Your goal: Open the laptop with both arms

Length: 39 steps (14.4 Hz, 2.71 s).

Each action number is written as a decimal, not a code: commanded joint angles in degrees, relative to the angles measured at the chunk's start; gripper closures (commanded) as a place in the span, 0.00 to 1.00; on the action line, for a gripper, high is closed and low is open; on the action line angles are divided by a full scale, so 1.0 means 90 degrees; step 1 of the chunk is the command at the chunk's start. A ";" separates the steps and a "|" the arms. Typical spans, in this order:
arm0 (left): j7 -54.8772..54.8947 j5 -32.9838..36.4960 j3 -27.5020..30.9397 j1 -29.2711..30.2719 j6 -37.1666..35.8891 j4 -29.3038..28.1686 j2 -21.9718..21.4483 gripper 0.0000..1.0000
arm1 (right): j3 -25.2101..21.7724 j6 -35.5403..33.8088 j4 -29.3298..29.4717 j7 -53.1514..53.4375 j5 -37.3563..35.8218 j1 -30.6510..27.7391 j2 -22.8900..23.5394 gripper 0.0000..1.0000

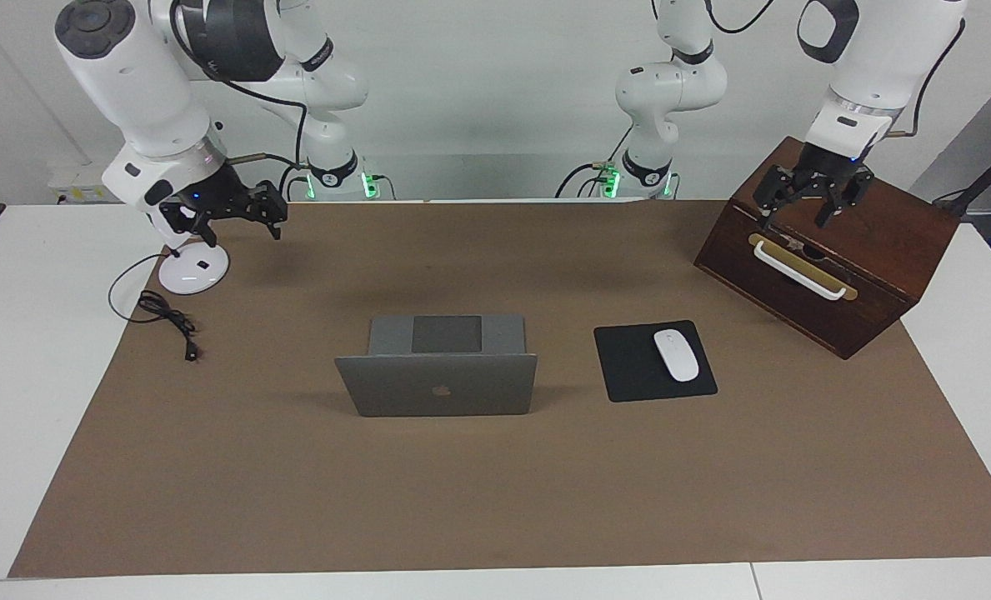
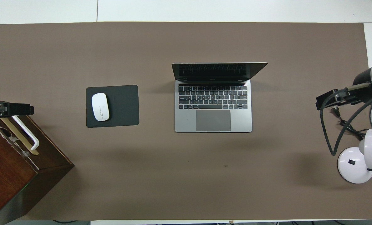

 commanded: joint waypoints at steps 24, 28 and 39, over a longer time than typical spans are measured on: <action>-0.0310 0.0080 0.0401 -0.0445 -0.1099 0.1558 0.0968 0.00 | 0.0120 0.0187 -0.0080 0.0105 0.0169 -0.0100 -0.0085 0.00; -0.0419 0.0109 0.0381 -0.0426 -0.1021 0.1538 0.0958 0.00 | 0.0120 0.0187 -0.0080 0.0095 0.0169 -0.0129 -0.0085 0.00; -0.0400 0.0109 0.0381 -0.0348 -0.1206 0.1499 0.0928 0.00 | 0.0120 0.0197 -0.0080 0.0105 0.0179 -0.0100 -0.0085 0.00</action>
